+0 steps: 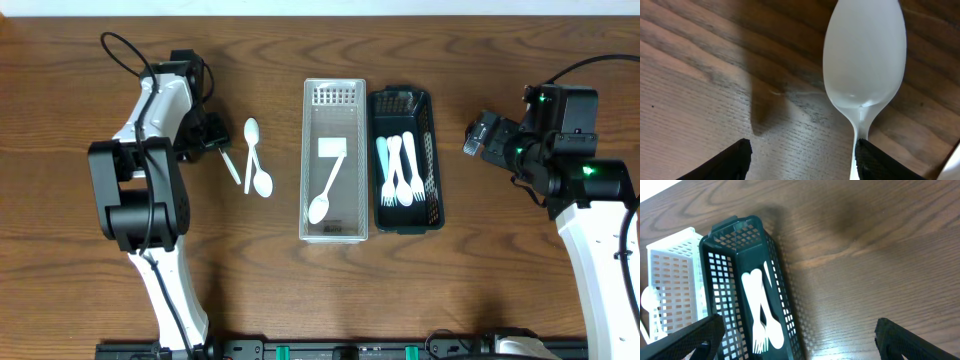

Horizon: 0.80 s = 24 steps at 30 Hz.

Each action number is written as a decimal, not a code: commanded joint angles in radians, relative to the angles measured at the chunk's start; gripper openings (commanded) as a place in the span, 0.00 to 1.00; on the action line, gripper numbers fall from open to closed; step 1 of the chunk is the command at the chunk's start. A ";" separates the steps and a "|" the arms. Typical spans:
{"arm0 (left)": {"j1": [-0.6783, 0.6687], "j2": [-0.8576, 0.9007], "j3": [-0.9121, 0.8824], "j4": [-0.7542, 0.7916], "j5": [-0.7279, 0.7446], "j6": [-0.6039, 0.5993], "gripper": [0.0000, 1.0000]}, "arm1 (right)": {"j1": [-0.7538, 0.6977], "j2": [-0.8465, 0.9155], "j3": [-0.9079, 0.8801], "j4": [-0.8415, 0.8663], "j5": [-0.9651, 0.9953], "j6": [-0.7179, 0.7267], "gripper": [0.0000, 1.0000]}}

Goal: Pack container

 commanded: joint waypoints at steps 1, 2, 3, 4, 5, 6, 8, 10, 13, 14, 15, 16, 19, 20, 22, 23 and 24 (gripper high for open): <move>0.000 0.008 0.008 0.000 0.000 -0.005 0.69 | -0.005 0.003 0.010 -0.001 0.004 -0.006 0.99; 0.000 0.008 0.004 0.005 0.001 -0.005 0.69 | -0.005 0.003 0.010 -0.001 0.004 -0.006 0.99; 0.000 0.008 0.002 0.009 0.001 -0.005 0.69 | -0.005 0.003 0.010 -0.001 0.004 -0.006 0.99; 0.000 0.008 0.001 0.010 0.001 -0.006 0.69 | -0.005 0.003 0.010 -0.001 0.004 -0.006 0.99; 0.000 0.008 0.000 0.010 0.002 -0.006 0.69 | -0.005 0.003 0.010 -0.001 0.004 -0.006 0.99; -0.001 0.008 0.000 0.007 0.009 -0.005 0.68 | -0.005 0.003 0.010 -0.001 0.004 -0.006 0.99; 0.000 0.007 0.000 0.005 0.028 -0.005 0.67 | -0.005 0.003 0.010 -0.001 0.004 -0.006 0.99; 0.000 0.002 0.002 -0.002 0.028 -0.005 0.63 | -0.005 0.003 0.010 -0.001 0.004 -0.006 0.99; 0.000 -0.034 0.008 -0.016 0.032 -0.005 0.61 | -0.005 0.003 0.010 -0.001 0.004 -0.006 0.99; -0.001 -0.051 0.008 -0.017 0.032 -0.005 0.61 | -0.005 0.003 0.010 -0.001 0.004 -0.006 0.99; -0.001 -0.073 0.008 -0.017 0.032 -0.005 0.61 | -0.005 0.003 0.010 -0.001 0.004 -0.006 0.99; -0.002 -0.100 0.008 -0.018 0.034 -0.005 0.61 | -0.005 0.003 0.010 -0.001 0.004 -0.006 0.99; -0.016 -0.160 0.008 -0.009 0.039 -0.005 0.61 | -0.005 0.003 0.010 -0.001 0.004 -0.006 0.99; -0.026 -0.171 0.008 -0.004 0.044 -0.005 0.61 | -0.005 0.003 0.010 -0.001 0.004 -0.006 0.99; -0.050 -0.172 0.008 0.005 0.046 -0.005 0.61 | -0.005 0.003 0.010 -0.001 0.004 -0.006 0.99; -0.067 -0.164 0.006 0.011 0.046 -0.005 0.61 | -0.005 0.003 0.010 -0.001 0.004 -0.006 0.99; -0.081 -0.156 0.003 0.018 0.045 -0.005 0.62 | -0.005 0.003 0.010 -0.001 0.004 -0.006 0.99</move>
